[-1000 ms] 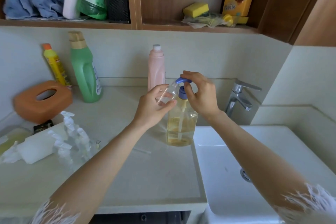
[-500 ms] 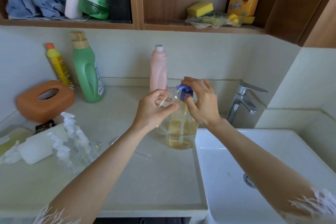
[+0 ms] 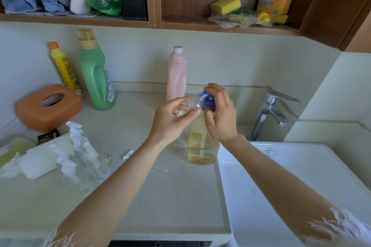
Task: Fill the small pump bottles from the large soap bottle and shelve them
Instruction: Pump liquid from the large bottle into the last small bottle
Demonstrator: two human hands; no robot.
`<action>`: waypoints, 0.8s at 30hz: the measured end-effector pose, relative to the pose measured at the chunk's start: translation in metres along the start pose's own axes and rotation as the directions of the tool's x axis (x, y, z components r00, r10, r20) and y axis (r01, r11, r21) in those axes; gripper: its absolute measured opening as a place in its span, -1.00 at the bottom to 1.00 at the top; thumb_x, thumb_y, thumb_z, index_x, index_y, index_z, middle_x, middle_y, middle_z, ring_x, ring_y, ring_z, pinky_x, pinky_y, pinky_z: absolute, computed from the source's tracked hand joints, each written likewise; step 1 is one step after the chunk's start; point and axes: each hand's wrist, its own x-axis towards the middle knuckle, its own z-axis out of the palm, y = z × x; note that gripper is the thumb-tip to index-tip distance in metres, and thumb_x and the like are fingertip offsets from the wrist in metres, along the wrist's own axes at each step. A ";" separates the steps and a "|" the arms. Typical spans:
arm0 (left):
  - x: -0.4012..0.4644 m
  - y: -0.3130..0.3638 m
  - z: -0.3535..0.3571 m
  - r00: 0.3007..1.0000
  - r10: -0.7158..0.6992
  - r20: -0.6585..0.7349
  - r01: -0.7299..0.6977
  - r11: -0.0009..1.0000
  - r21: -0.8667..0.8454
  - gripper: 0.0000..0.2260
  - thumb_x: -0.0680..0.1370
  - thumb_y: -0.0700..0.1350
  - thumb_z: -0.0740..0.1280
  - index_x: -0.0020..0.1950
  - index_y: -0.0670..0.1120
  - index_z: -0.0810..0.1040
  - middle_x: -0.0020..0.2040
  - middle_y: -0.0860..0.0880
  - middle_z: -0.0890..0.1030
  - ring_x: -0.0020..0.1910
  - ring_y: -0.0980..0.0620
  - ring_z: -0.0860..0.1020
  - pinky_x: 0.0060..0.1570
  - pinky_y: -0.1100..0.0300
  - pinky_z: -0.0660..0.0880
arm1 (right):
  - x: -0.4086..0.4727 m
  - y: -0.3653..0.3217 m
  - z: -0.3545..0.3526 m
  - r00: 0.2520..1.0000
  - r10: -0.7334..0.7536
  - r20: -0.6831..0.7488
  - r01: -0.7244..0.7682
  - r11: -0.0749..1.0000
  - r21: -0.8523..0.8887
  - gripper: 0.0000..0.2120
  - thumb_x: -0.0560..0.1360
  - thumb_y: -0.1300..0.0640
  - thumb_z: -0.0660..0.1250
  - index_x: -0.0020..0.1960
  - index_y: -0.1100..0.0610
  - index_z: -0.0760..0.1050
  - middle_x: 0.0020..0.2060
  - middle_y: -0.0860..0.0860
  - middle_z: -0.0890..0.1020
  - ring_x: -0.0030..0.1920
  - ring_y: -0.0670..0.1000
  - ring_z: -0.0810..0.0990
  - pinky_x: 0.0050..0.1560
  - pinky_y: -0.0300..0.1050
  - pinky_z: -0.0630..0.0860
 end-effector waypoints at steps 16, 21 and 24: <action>0.004 0.006 -0.005 1.000 -0.024 -0.005 0.024 0.999 -0.028 -0.72 0.41 0.02 0.51 0.08 0.04 0.61 -0.03 0.01 0.68 -0.06 -0.03 0.62 0.17 -0.08 0.53 | 0.009 0.003 -0.006 0.985 0.101 0.140 -0.096 0.995 -0.042 -0.51 0.41 0.23 0.44 0.29 -0.01 0.41 0.33 -0.02 0.40 0.03 -0.40 0.35 -0.15 -0.37 0.35; -0.011 0.008 -0.007 1.000 -0.017 0.020 0.018 0.999 -0.046 -0.64 0.40 0.04 0.50 0.14 -0.06 0.62 -0.08 0.03 0.65 0.00 -0.23 0.60 0.12 -0.09 0.51 | 0.003 -0.007 -0.020 0.983 0.090 0.158 -0.096 0.995 0.030 -0.51 0.41 0.28 0.45 0.31 0.10 0.45 0.31 0.02 0.44 0.11 -0.12 0.47 0.02 -0.22 0.53; -0.025 0.010 -0.012 0.999 0.003 0.053 0.000 0.998 -0.060 -0.63 0.41 0.02 0.51 0.15 -0.09 0.62 -0.17 0.06 0.65 -0.25 0.08 0.56 -0.06 0.11 0.49 | -0.007 -0.020 -0.030 0.981 0.101 0.163 -0.113 0.991 0.067 -0.51 0.42 0.28 0.45 0.31 0.10 0.46 0.32 0.00 0.44 0.12 -0.07 0.52 0.01 0.02 0.59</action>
